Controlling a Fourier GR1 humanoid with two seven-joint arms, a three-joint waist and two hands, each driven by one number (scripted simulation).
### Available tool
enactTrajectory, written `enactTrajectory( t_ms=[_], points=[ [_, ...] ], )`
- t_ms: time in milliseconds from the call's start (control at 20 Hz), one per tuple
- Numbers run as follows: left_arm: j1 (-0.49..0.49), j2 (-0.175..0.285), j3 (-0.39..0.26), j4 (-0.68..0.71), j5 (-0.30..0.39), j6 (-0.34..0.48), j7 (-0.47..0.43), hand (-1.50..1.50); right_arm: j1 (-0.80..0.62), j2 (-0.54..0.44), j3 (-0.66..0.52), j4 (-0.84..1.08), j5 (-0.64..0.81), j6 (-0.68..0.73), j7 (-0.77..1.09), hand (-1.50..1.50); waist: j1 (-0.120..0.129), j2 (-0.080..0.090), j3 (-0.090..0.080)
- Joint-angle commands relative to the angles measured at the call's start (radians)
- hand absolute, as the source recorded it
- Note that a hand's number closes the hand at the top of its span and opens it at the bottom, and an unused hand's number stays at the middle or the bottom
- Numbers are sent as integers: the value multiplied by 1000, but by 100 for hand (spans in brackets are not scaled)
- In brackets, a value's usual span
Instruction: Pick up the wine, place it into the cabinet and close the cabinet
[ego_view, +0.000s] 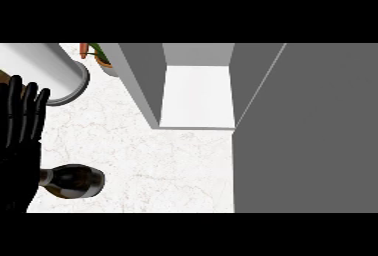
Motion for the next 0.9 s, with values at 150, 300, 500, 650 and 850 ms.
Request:
enactTrajectory(
  t_ms=[150,300,500,650,850],
  points=[
    [259,-16,-51,-162,-7,-50,-48,-150,140,-9,-12,-68,-63,66,-20,-150,-5,-16,8],
    [293,-93,-172,-89,119,13,-4,-150,190,-30,102,-108,-123,158,90,-150,-7,-19,5],
    [352,-95,-249,-174,112,66,15,-150,292,-31,155,-263,-137,161,168,-150,-15,-18,8],
    [431,-95,-276,-323,101,53,103,-150,234,-57,124,-337,-188,148,295,-150,-7,-18,8],
    [457,-96,-366,-336,33,105,67,-150,232,-32,140,-360,-179,129,332,-150,-9,-16,8]
  ],
)
